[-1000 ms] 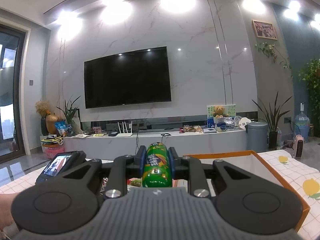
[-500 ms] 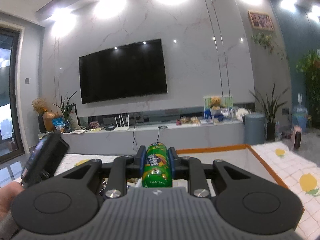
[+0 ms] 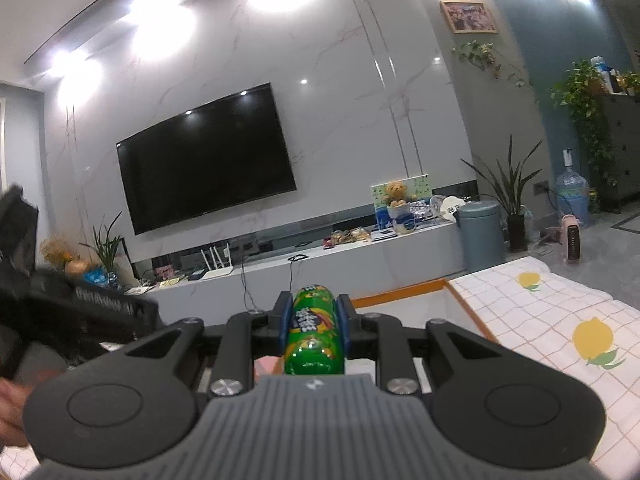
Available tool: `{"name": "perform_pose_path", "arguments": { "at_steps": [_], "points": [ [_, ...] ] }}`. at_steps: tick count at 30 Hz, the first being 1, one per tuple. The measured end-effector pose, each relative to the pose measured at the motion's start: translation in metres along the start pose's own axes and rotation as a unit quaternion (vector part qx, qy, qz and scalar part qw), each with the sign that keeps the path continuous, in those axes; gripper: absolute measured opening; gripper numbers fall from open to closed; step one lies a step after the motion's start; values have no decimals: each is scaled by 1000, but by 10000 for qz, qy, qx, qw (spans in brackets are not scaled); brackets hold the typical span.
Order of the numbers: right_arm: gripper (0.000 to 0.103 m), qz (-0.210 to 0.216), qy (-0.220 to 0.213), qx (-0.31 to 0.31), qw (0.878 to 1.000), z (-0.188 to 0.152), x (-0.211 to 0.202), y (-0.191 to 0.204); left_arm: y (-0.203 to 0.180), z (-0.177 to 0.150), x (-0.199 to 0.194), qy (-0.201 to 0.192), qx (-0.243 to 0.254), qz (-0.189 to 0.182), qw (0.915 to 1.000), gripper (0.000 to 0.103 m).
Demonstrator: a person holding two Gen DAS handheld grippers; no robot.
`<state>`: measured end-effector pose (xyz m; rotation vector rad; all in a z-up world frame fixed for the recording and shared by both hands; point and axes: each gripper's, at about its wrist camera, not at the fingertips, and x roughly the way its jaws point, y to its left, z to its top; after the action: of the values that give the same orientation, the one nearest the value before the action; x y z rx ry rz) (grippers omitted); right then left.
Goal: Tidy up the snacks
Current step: 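Carry the white bag over the orange box and open the left gripper, then lower the green sausage into the orange box and open the right gripper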
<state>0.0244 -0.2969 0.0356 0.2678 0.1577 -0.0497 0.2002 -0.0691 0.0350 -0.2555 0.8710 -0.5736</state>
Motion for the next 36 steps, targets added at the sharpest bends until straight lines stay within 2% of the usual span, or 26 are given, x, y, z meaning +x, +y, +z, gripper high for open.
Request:
{"name": "perform_pose_path", "arguments": {
  "at_steps": [6,10,15,21,23,25,26,27,28,29,31,32,33,36],
  "points": [
    [21,-12,-274,219,9994,3,-11,-8,-27,12,18,-9,-358,-196,9992,80],
    [21,-87,-394,143,9991,9,-17,-17,-37,15,40,-12,-719,-150,9973,80],
    [21,-284,-408,346,9982,11,-18,-30,-43,13,74,275,-876,148,9957,80],
    [21,-331,-473,379,9976,15,-19,-35,-42,9,96,434,-1032,540,9922,80],
    [21,-346,-450,413,9975,15,-17,-37,-38,9,100,483,-1211,502,9902,79],
    [21,-355,-450,472,9972,14,-18,-38,-33,10,106,592,-1425,361,9874,74],
    [21,-348,-451,488,9972,14,-18,-38,-30,10,112,673,-1565,301,9849,57],
    [21,-348,-448,490,9972,15,-17,-38,-26,9,117,812,-1726,294,9812,46],
    [21,-356,-440,483,9972,15,-16,-38,-23,9,122,938,-1881,298,9772,45],
    [21,-360,-432,478,9973,14,-17,-36,-20,10,127,1012,-1968,312,9747,39],
    [21,-370,-417,498,9972,14,-18,-36,-23,13,127,894,-1663,649,9799,39],
    [21,-367,-409,507,9972,15,-17,-36,-25,13,126,858,-1537,774,9813,43],
    [21,-363,-406,509,9972,15,-16,-36,-25,13,125,862,-1491,773,9820,56],
    [21,-349,-356,474,9976,19,-16,-36,-22,13,117,954,-1522,385,9830,70]
  ]
}}
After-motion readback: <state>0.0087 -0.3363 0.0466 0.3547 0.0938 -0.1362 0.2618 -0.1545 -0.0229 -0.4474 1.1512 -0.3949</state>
